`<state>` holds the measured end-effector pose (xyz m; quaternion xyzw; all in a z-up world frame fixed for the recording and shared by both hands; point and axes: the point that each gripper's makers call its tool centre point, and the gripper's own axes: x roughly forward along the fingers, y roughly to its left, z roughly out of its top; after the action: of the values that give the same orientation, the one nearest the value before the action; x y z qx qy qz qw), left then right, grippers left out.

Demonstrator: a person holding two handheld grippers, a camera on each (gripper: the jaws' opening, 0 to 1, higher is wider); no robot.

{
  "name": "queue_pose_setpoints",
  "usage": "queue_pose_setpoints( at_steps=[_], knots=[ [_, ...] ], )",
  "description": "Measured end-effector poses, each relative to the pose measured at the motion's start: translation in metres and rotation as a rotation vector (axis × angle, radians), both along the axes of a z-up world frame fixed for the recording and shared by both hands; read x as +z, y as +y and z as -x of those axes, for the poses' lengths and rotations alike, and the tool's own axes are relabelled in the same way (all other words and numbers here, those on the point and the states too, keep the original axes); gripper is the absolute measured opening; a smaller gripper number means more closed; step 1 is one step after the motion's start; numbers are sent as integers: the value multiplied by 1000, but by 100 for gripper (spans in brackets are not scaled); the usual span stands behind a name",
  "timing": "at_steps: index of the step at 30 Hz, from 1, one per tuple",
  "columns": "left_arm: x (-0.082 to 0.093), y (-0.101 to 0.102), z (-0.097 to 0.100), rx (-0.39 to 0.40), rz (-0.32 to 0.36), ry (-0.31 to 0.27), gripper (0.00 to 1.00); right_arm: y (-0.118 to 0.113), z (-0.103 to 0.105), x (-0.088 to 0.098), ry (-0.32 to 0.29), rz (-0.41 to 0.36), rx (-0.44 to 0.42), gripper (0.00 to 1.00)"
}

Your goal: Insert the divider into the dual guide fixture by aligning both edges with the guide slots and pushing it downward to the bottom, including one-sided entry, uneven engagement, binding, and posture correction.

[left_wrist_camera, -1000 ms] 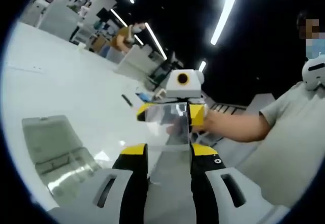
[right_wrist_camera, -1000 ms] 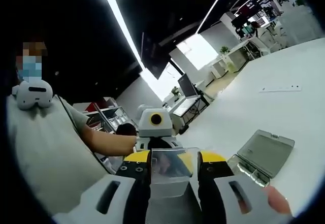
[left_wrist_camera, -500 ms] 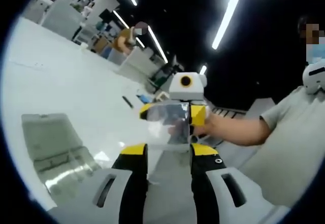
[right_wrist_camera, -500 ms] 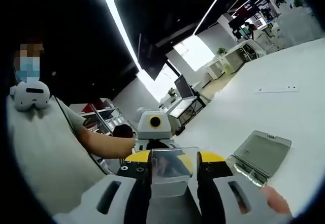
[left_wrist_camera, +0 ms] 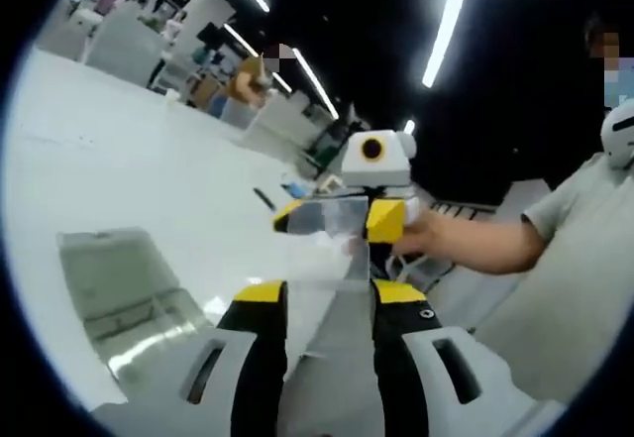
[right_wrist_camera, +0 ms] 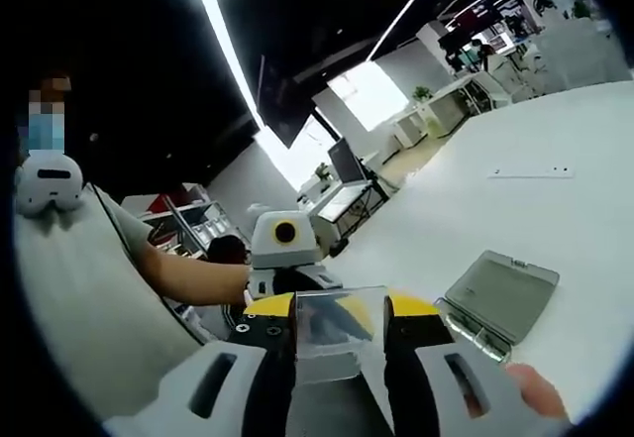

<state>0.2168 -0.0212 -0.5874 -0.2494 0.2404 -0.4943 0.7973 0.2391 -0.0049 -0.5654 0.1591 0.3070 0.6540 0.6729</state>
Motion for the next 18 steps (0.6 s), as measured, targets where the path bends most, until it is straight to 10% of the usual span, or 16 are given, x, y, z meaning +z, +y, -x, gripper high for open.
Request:
queue_pose_setpoints(
  at_steps=[18],
  knots=[
    [-23,4,-12,106,-385,-137,29,-1,-23,-34,3,185,-128,30]
  ],
)
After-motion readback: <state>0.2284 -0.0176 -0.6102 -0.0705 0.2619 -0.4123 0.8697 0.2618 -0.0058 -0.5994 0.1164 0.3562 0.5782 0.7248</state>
